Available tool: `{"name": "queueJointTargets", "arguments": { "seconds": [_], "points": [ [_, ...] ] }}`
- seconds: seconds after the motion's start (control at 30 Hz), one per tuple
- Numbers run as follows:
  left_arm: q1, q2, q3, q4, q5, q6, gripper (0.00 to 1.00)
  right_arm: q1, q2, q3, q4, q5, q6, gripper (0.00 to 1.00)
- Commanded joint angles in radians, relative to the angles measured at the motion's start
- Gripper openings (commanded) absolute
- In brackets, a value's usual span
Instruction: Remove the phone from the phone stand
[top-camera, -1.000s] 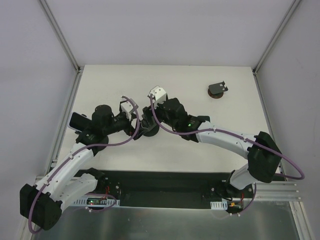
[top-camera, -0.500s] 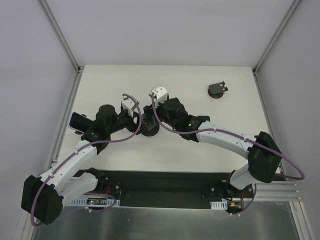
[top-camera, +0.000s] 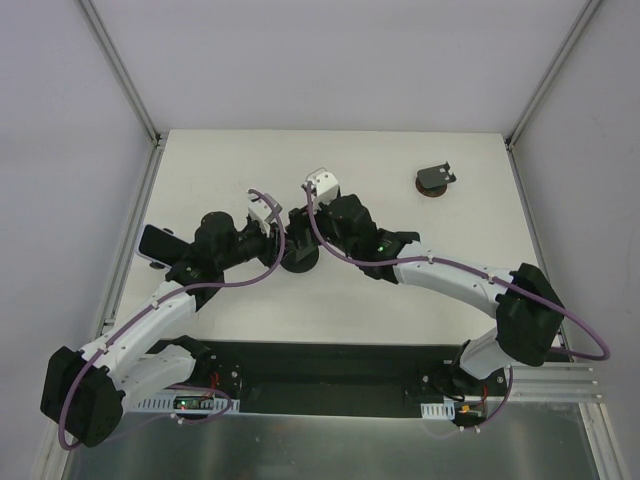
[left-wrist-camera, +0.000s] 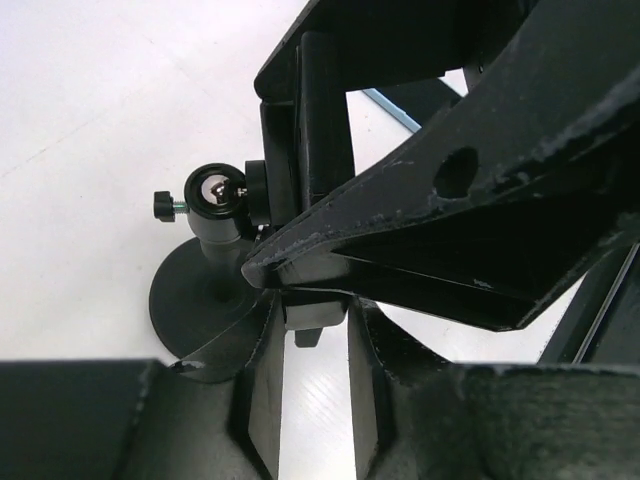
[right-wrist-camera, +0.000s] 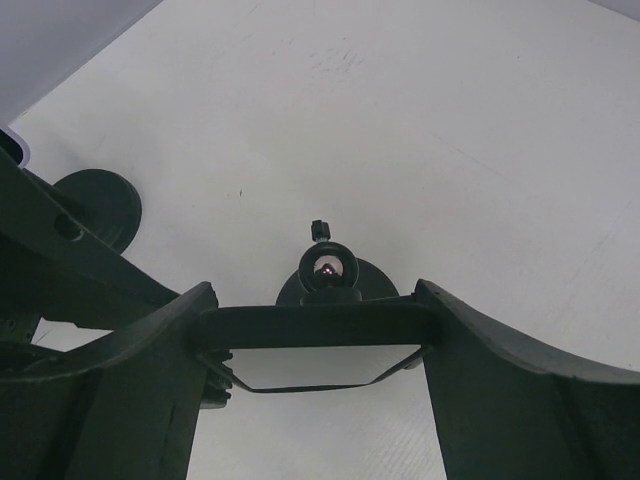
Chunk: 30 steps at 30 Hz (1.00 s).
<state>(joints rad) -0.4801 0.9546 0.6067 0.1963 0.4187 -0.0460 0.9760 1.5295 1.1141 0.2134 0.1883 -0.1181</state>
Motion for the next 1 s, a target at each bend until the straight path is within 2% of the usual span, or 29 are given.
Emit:
{"name": "queueJointTargets", "arguments": {
  "seconds": [0.0,0.07,0.17,0.3,0.47,0.77,0.9,0.93,0.97],
  "points": [
    [0.005,-0.016,-0.004,0.06,-0.011,-0.005,0.08,0.01,-0.058,-0.005,0.015,-0.017,0.075,0.01],
    [0.005,-0.019,-0.004,0.058,-0.012,-0.003,0.0,0.007,-0.068,-0.013,0.009,0.006,0.063,0.01],
    [0.005,-0.027,-0.001,0.052,-0.003,0.003,0.0,-0.011,-0.091,-0.026,0.009,0.005,0.038,0.01],
    [0.005,-0.025,0.01,0.035,0.055,0.015,0.0,-0.059,-0.133,-0.057,0.021,-0.093,-0.047,0.01],
    [0.005,-0.014,0.021,0.023,0.103,0.02,0.0,-0.138,-0.18,-0.088,0.008,-0.177,-0.069,0.01],
    [0.006,-0.004,0.028,0.012,0.126,0.023,0.0,-0.177,-0.207,-0.105,-0.014,-0.312,-0.104,0.01],
    [0.005,-0.016,0.025,0.009,0.094,0.02,0.0,-0.175,-0.212,-0.105,-0.016,-0.276,-0.051,0.01],
    [0.002,-0.03,0.022,0.012,0.08,0.012,0.09,-0.171,-0.212,-0.105,-0.014,-0.261,-0.035,0.01],
    [-0.003,-0.034,0.018,0.017,0.068,0.0,0.23,-0.166,-0.212,-0.102,-0.012,-0.236,-0.025,0.01]
  ]
}}
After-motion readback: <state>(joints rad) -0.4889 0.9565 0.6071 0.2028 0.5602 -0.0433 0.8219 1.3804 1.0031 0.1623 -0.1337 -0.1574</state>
